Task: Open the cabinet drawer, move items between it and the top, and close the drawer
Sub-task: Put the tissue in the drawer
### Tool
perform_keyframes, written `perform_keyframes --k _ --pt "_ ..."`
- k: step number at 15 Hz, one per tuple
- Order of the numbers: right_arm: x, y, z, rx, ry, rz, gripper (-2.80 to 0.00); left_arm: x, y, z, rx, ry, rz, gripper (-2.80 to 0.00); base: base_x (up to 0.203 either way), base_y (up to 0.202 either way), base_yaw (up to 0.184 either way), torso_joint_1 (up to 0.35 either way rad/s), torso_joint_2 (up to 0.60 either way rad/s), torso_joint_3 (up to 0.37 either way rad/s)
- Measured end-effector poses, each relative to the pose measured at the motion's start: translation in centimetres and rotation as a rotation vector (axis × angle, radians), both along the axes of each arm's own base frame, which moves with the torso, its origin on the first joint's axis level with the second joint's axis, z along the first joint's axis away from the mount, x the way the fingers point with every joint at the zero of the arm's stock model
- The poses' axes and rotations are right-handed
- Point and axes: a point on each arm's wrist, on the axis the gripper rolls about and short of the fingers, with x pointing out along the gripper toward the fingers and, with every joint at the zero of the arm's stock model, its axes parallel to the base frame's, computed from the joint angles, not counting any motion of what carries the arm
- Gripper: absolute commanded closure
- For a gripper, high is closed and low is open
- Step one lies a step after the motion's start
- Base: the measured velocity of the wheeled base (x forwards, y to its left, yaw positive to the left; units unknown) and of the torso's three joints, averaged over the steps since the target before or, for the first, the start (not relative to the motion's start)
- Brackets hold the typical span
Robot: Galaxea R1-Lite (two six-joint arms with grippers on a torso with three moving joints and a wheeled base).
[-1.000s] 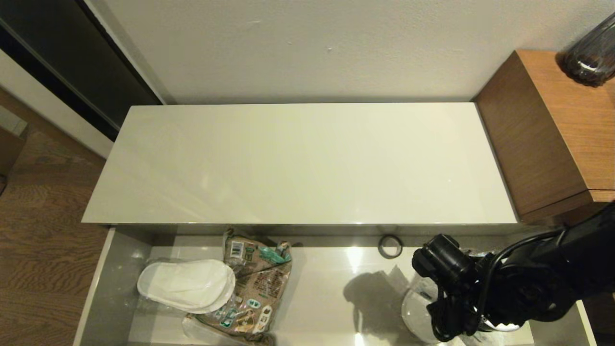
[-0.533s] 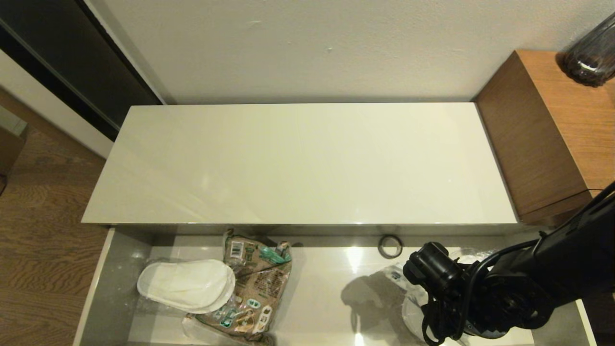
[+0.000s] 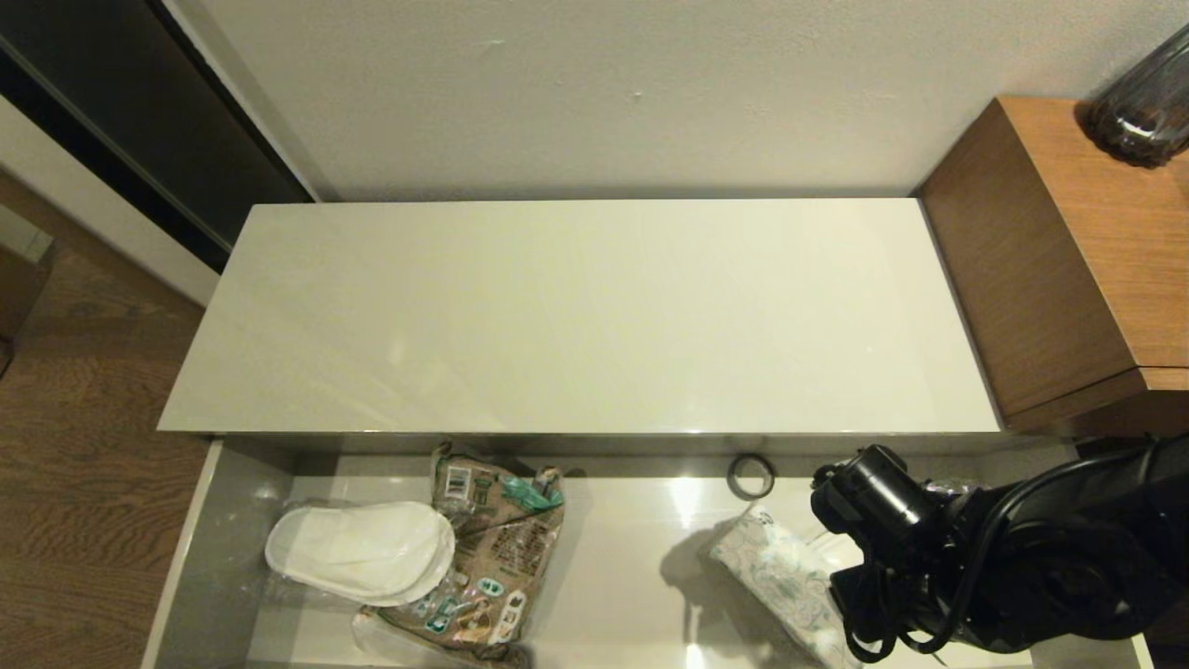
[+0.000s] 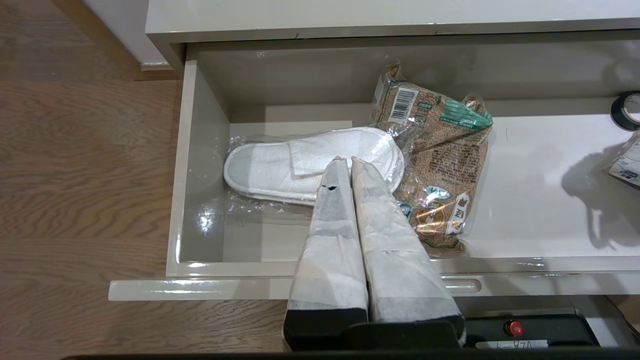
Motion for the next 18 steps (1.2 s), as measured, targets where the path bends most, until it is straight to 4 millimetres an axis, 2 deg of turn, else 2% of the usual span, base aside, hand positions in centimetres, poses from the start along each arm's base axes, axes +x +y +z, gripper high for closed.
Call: perform_keyframes --k 3,8,12,14,15,18 --pt "-0.9 -0.6 3.0 0.073 -0.085 -0.02 -2.8 0.0 0.0 0.0 0.0 0.0 0.0 0.0 0.0 0.0 0.0 0.0 0.0 0.0" --pt "-3.5 -2.5 7.8 0.201 -0.182 -0.131 -2.8 0.0 0.0 0.0 0.0 0.0 0.0 0.0 0.0 0.0 0.0 0.0 0.0 0.0" --pt "-5.9 -4.2 8.8 0.266 -0.192 -0.207 -2.8 0.0 0.0 0.0 0.0 0.0 0.0 0.0 0.0 0.0 0.0 0.0 0.0 0.0" --pt "-7.3 -5.2 7.9 0.286 -0.157 -0.237 -2.8 0.0 0.0 0.0 0.0 0.0 0.0 0.0 0.0 0.0 0.0 0.0 0.0 0.0" --pt "-8.0 -5.7 7.2 0.296 -0.137 -0.257 0.0 0.0 0.0 0.0 0.0 0.0 0.0 0.0 0.0 0.0 0.0 0.0 0.0 0.0" --pt "-9.8 -6.9 5.7 0.364 -0.109 -0.332 0.0 0.0 0.0 0.0 0.0 0.0 0.0 0.0 0.0 0.0 0.0 0.0 0.0 0.0"
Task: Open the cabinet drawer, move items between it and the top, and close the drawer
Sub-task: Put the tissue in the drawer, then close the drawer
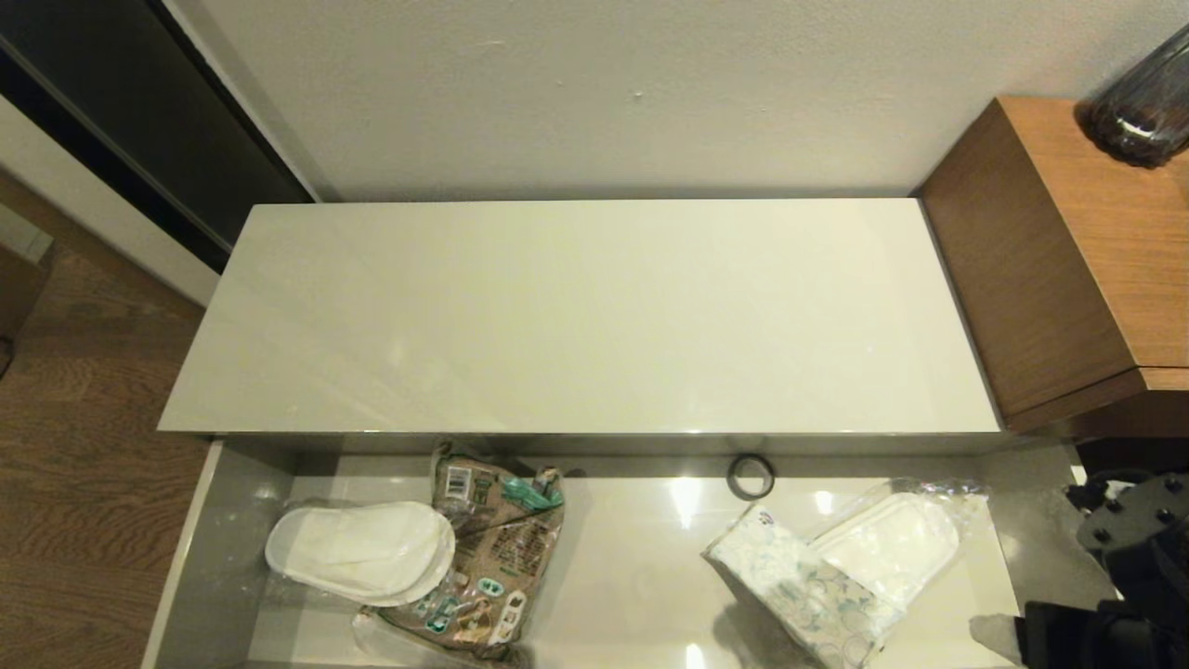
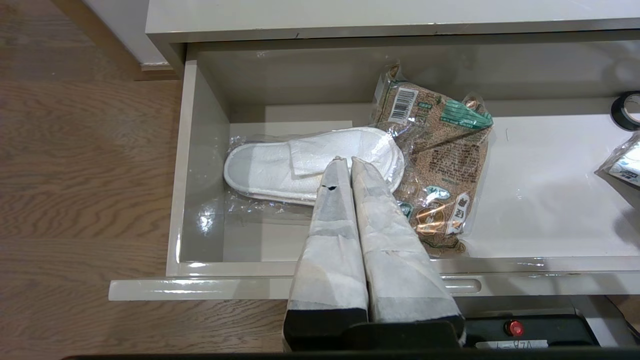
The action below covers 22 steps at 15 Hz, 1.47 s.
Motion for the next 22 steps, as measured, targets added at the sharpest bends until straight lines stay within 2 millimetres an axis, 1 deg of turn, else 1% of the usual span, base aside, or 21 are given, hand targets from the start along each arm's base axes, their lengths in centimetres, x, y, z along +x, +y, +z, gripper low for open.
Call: perform_keyframes --k 3,7,11,13,15,18,22 --pt "-1.5 -0.6 -1.1 0.101 0.076 0.001 0.0 0.0 0.0 0.0 0.0 0.0 0.0 0.0 0.0 0.0 0.0 0.0 0.0 0.0" --pt "-2.0 -0.7 -1.6 0.119 0.1 0.019 0.0 0.0 0.0 0.0 0.0 0.0 0.0 0.0 0.0 0.0 0.0 0.0 0.0 0.0" --pt "-3.4 -0.3 -3.1 0.191 0.25 0.133 0.0 0.0 0.0 0.0 0.0 0.0 0.0 0.0 0.0 0.0 0.0 0.0 0.0 0.0" --pt "-3.1 0.3 -3.9 0.233 0.332 0.14 0.0 0.0 0.0 0.0 0.0 0.0 0.0 0.0 0.0 0.0 0.0 0.0 0.0 0.0" --pt "-2.3 1.3 -5.0 0.261 0.404 0.128 0.0 0.0 0.0 0.0 0.0 0.0 0.001 0.0 0.0 0.0 0.0 0.0 0.0 0.0" --pt "-1.4 2.6 -7.0 0.261 0.466 0.101 0.0 0.0 0.0 0.0 0.0 0.0 0.0 0.0 0.0 0.0 0.0 0.0 0.0 0.0" --pt "-1.3 2.8 -8.6 0.203 0.534 0.076 0.0 0.0 0.0 0.0 0.0 0.0 0.0 0.0 0.0 0.0 0.0 0.0 0.0 0.0"
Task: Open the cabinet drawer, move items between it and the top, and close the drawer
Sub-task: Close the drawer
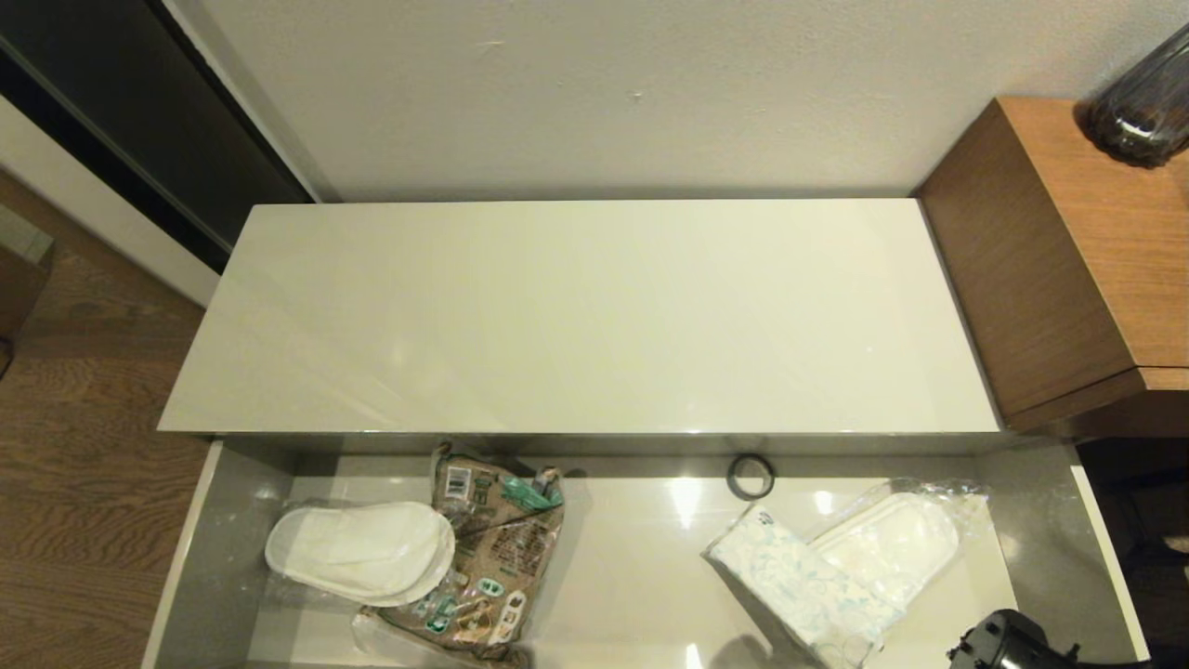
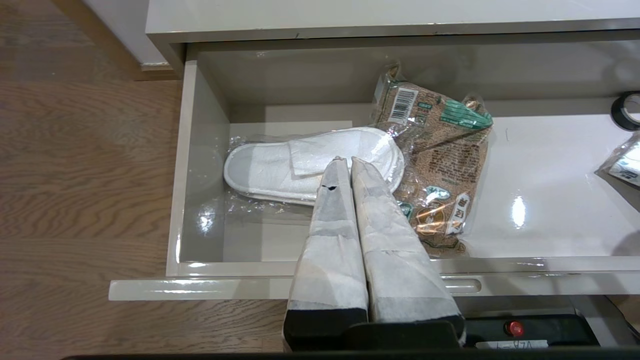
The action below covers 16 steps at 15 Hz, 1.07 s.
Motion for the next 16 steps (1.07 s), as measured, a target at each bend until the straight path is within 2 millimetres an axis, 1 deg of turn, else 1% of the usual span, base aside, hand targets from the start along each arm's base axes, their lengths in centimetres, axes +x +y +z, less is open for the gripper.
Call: perform_keyframes --k 2,10,12,16 --pt "0.1 0.1 -0.5 -0.028 0.019 -0.001 0.0 0.0 0.0 0.0 0.0 0.0 0.0 0.0 0.0 0.0 0.0 0.0 0.0 0.0" --pt "1.5 1.4 -1.6 -0.052 0.026 -0.029 0.0 0.0 0.0 0.0 0.0 0.0 0.0 0.0 0.0 0.0 0.0 0.0 0.0 0.0" --pt "1.8 1.5 -1.9 -0.095 0.007 -0.035 0.0 0.0 0.0 0.0 0.0 0.0 0.001 0.0 0.0 0.0 0.0 0.0 0.0 0.0" --pt "2.8 2.0 -1.8 -0.131 -0.073 -0.069 0.0 0.0 0.0 0.0 0.0 0.0 0.0 0.0 0.0 0.0 0.0 0.0 0.0 0.0"
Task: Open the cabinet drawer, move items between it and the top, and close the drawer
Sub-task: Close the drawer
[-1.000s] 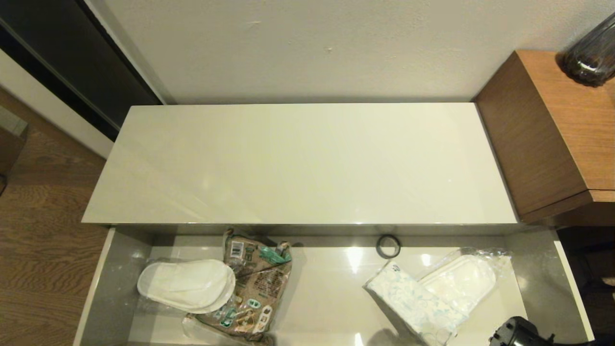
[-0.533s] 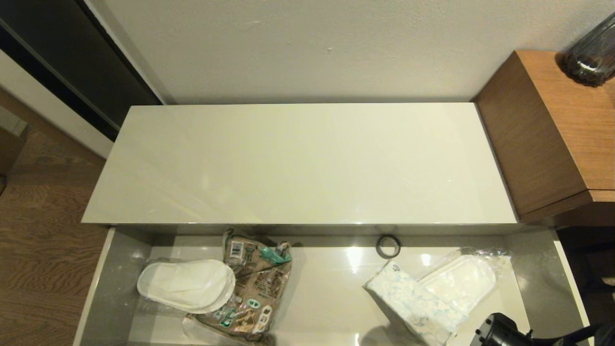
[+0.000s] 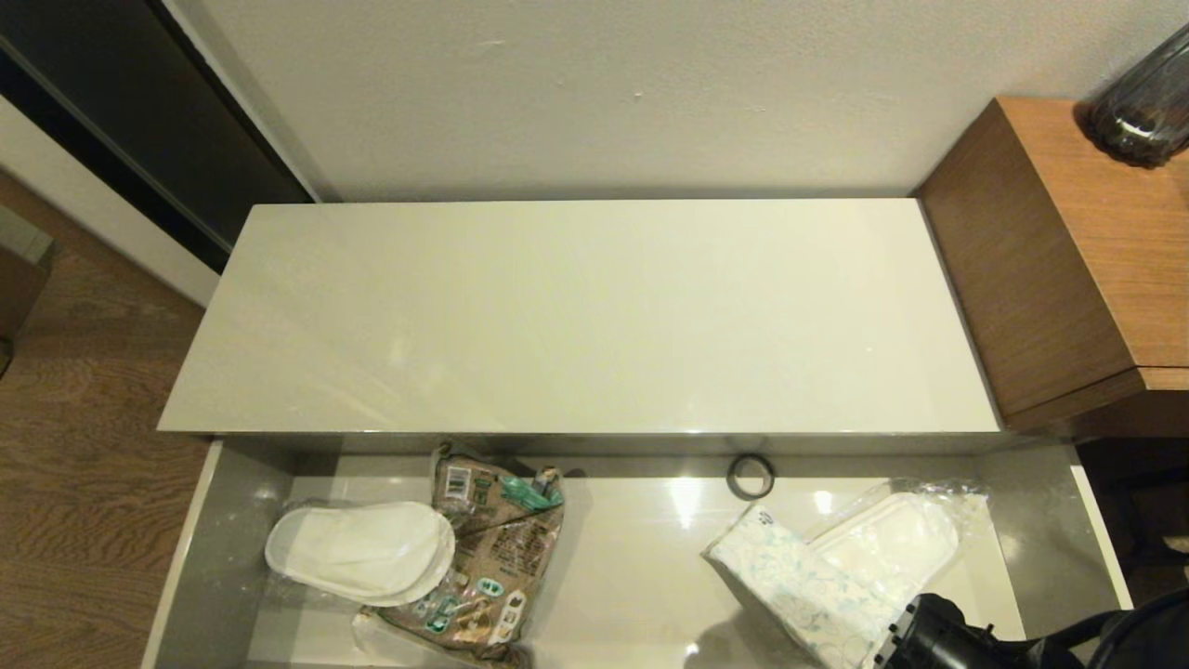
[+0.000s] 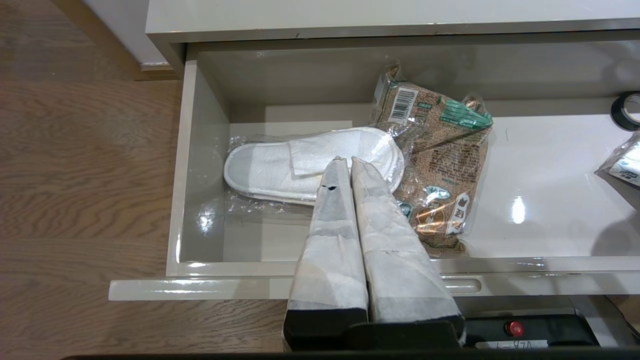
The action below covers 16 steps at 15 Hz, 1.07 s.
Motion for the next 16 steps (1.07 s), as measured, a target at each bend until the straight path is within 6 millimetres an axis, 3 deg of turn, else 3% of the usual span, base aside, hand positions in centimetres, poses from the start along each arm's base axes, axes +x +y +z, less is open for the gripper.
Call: perform_keyframes --k 6,16 --pt "1.3 0.8 0.2 -0.019 -0.102 -0.06 0.0 0.0 0.0 0.0 0.0 0.0 0.0 0.0 0.0 0.0 0.0 0.0 0.0 0.0" --pt "0.3 -0.1 1.5 0.011 -0.088 -0.015 0.0 0.0 0.0 0.0 0.0 0.0 0.0 0.0 0.0 0.0 0.0 0.0 0.0 0.0"
